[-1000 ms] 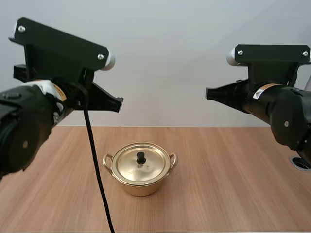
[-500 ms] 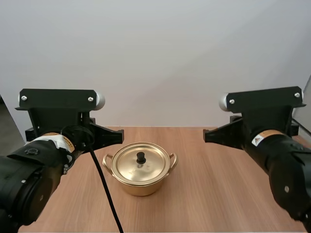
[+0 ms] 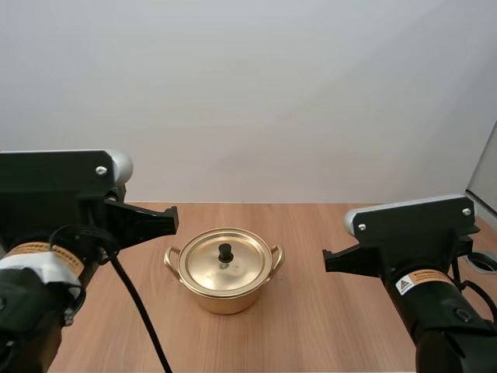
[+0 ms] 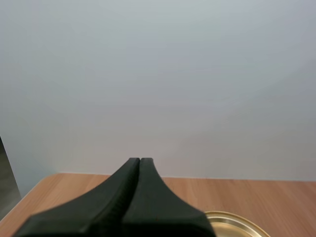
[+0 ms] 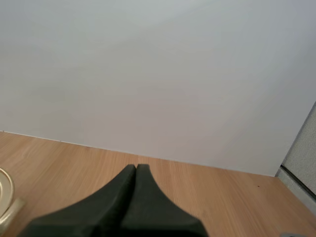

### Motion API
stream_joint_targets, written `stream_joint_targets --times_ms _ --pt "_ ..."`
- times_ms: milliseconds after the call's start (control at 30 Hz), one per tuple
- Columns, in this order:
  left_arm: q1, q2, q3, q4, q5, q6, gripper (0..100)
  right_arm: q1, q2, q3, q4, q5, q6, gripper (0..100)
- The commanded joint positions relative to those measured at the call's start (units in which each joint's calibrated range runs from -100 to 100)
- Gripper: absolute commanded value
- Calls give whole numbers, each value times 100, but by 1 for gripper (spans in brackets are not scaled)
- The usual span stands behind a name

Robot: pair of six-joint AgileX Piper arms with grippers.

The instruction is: Open the pot, put the car inside, and close it

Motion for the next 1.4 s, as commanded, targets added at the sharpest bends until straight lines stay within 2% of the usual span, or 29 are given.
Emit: stream_joint_targets --times_ms 0,100,300,367,467,533,600,900,1367 --pt "4 -323 6 6 -18 0 0 -2 4 436 63 -923 4 0" --pt "4 -323 6 6 -18 0 0 -2 -95 548 90 -917 4 0" --pt "4 -323 22 6 -36 0 0 76 -586 548 285 950 13 0" --pt "4 -323 181 6 -344 0 0 152 -926 548 285 1705 118 0" --pt "4 -323 814 6 -1596 0 0 282 -926 548 285 2717 255 0" --pt "4 -323 1343 6 -2511 0 0 332 -926 548 285 2717 255 0" --pt "4 -323 1767 6 -2787 0 0 369 -926 548 285 2717 255 0" --pt "4 -323 2787 6 -2769 0 0 655 -926 548 288 2717 255 0" --pt "4 -323 2857 6 -2494 0 0 655 -926 548 299 2699 255 0"
